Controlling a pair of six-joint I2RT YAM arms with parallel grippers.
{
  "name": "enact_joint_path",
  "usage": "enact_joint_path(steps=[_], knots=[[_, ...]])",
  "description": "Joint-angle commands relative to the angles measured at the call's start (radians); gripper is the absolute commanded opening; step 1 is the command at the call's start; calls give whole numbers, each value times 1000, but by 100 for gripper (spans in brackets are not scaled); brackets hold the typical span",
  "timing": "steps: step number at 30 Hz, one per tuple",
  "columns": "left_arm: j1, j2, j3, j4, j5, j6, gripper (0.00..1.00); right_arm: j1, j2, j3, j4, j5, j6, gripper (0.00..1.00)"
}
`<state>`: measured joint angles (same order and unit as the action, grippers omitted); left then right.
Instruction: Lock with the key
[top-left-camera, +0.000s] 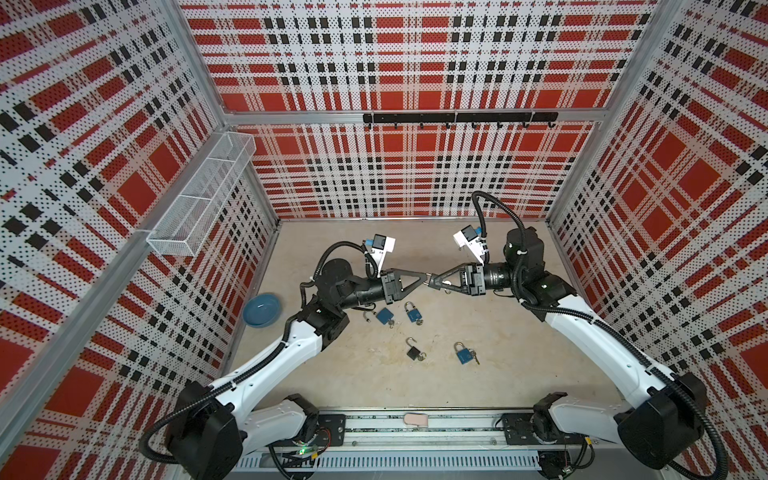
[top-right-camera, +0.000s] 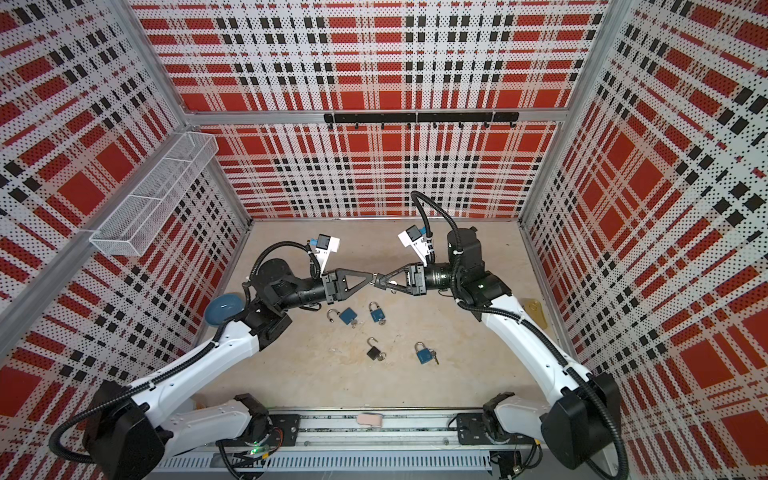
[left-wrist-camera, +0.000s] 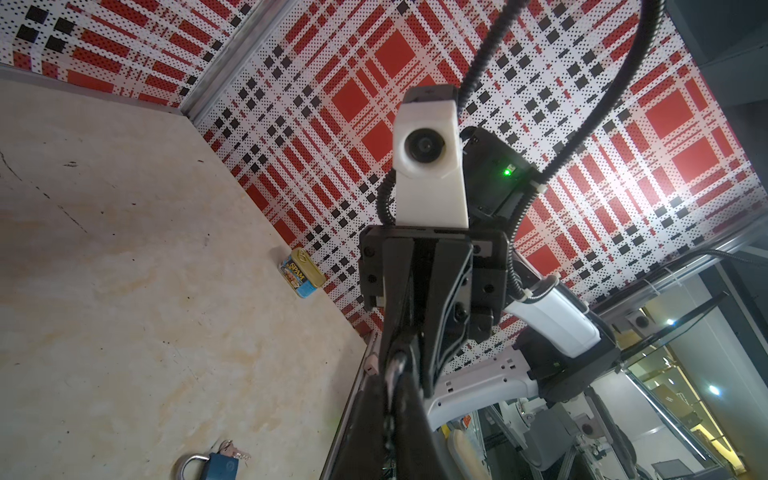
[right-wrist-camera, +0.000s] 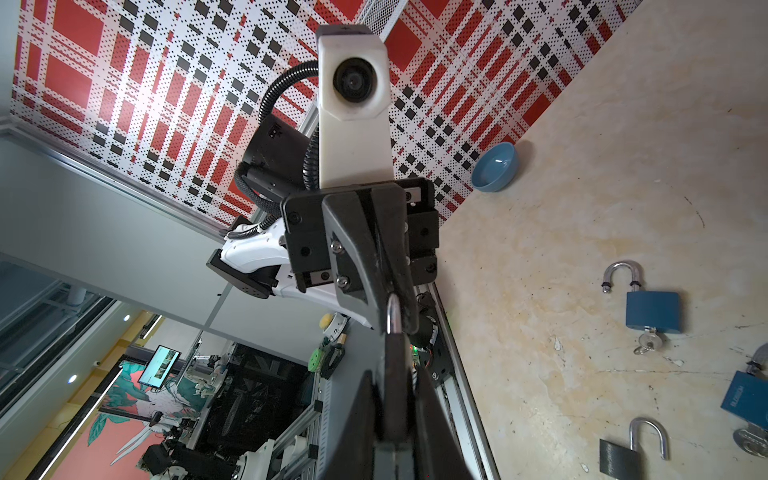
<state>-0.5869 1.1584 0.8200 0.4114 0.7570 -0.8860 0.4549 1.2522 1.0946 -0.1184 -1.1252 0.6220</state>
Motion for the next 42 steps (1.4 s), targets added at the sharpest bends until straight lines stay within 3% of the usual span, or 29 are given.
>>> enact_joint_path(steps=[1,12,16,19,22,28,30,33,39,42], knots=[[-80,21,-19,-23,93,7,0,48,21,12,149,9,-10,0],[78,-28,19,-44,190,-11,0,48,-28,-18,13,85,-111,0],[97,-33,24,-46,202,-16,0,48,-36,-42,54,88,-90,29],[122,-46,25,-45,211,-24,0,48,-42,-53,74,84,-77,42],[149,-64,26,-48,221,-29,0,46,-55,-69,88,84,-67,48],[192,-85,31,-62,244,-36,0,19,-95,-125,189,57,11,49],[193,-86,30,-65,246,-35,0,12,-97,-135,232,45,41,42],[193,-83,26,-64,248,-37,0,11,-86,-134,246,35,50,38],[188,-90,27,-64,245,-43,0,11,-61,-113,248,38,45,42],[186,-92,26,-64,242,-42,0,11,-43,-98,247,28,46,37]])
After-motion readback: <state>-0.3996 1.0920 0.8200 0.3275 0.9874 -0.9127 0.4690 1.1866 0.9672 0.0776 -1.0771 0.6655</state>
